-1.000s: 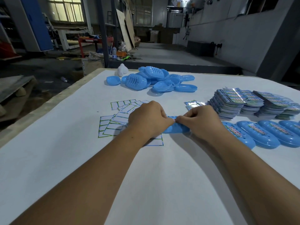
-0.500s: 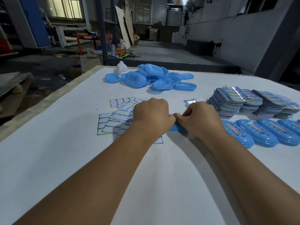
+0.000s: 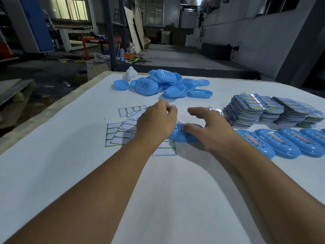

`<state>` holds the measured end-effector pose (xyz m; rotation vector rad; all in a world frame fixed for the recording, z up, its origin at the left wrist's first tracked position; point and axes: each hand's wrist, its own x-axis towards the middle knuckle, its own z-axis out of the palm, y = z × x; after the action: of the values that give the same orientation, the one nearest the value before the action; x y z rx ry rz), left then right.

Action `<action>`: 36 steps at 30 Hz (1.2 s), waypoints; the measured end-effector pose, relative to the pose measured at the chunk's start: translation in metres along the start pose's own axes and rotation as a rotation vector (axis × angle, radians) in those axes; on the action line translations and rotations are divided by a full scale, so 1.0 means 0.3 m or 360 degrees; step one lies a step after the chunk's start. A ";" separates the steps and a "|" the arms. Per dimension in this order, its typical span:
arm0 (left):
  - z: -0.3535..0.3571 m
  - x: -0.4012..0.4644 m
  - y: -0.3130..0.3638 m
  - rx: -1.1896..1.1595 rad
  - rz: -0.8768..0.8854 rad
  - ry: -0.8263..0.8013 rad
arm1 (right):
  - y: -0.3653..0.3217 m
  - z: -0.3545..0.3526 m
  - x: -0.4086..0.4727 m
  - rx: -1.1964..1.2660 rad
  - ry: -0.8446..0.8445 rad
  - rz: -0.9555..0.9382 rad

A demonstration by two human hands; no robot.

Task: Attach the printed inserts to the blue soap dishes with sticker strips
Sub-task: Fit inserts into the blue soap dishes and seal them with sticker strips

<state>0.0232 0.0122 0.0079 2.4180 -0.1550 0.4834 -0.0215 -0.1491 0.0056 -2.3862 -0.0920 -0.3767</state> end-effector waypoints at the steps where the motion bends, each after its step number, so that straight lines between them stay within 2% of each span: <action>1: -0.002 -0.001 -0.002 0.0004 0.0024 0.0044 | -0.008 0.002 -0.007 -0.0030 -0.0102 -0.0056; 3: 0.002 -0.006 -0.009 0.0032 0.0066 0.0052 | -0.018 0.001 -0.021 -0.0149 -0.0232 -0.0144; 7: 0.021 -0.014 -0.017 0.0054 0.0083 -0.0096 | -0.026 -0.037 -0.048 -0.0587 -0.0189 -0.0182; 10: 0.026 -0.016 -0.019 0.0067 0.0066 -0.0195 | -0.014 -0.081 -0.072 -0.0751 -0.0186 -0.0022; 15: 0.037 -0.013 -0.030 0.0073 0.0070 -0.0212 | 0.012 -0.150 -0.091 -0.0935 -0.0146 0.0223; 28: 0.049 0.003 -0.046 0.0016 0.0074 -0.0200 | 0.104 -0.221 -0.081 -0.0822 0.0081 0.0456; 36: 0.050 0.003 -0.046 0.0021 0.0075 -0.0191 | 0.107 -0.210 -0.072 -0.0776 0.0131 0.0444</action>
<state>0.0319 0.0135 -0.0106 2.4618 -0.2618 0.3612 -0.0522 -0.2141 0.0232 -2.8045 0.4110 -0.3964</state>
